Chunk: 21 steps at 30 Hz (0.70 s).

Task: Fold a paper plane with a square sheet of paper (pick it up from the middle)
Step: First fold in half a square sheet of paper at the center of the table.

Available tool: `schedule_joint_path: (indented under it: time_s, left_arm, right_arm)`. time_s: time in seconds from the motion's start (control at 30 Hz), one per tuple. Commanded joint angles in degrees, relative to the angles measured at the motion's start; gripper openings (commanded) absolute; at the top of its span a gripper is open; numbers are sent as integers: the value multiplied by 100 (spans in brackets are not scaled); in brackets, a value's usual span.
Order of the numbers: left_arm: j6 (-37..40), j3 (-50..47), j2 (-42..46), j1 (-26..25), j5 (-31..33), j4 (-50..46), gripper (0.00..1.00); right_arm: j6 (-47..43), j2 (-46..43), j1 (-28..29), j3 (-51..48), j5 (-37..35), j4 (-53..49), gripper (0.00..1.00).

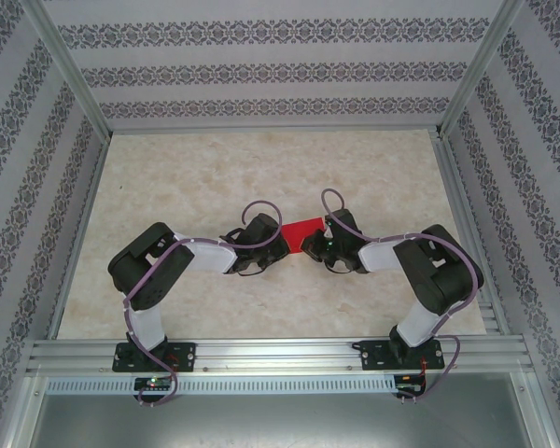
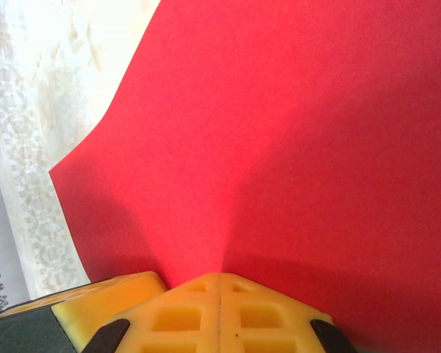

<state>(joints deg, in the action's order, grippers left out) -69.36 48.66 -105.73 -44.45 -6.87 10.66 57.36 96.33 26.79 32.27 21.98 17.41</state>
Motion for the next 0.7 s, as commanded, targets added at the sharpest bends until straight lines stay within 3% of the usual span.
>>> schedule_joint_path:
  time_s: [0.0, 0.37, 0.53, 0.67]
  left_arm:
    - [-140, -107, -198, -55, 310, -928, 0]
    - [-117, -84, -207, -55, 331, -1045, 0]
    - [-1, 5, -245, -55, 234, -1003, 0]
    - [162, 81, -276, -55, 174, -982, 0]
  right_arm:
    - [-215, -14, -420, -318, -510, -339, 0]
    - [-784, -529, -1374, -506, -560, -769, 0]
    - [-902, -1155, -1292, -315, -355, -950, 0]
    - [-928, -1486, -757, -114, -377, -1046, 0]
